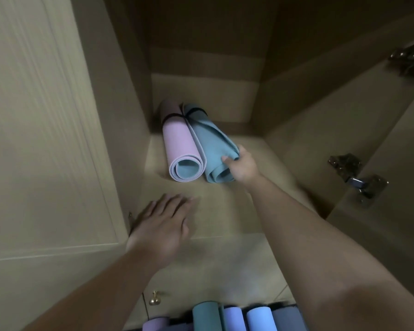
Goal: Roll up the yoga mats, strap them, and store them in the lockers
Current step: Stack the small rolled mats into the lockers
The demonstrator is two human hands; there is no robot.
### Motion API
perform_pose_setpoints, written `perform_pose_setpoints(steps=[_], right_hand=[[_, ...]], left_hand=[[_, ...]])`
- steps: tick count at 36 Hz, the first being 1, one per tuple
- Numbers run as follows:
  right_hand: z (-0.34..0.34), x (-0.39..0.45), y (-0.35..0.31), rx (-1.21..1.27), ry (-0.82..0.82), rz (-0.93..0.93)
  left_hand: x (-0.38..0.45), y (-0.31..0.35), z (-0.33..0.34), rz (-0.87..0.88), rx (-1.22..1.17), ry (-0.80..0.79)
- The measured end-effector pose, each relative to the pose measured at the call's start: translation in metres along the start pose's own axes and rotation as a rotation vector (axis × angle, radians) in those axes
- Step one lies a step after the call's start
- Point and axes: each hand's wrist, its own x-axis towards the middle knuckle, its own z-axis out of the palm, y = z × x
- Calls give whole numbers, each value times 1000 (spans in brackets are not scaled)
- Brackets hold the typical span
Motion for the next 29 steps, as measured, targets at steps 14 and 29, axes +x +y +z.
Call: perform_pose_setpoints(steps=[14, 29], right_hand=[[62, 12, -26, 215, -125, -49], [38, -33, -14, -64, -122, -208]], left_hand=[[1, 3, -7, -45, 57, -91], [2, 2, -5, -11, 40, -51]])
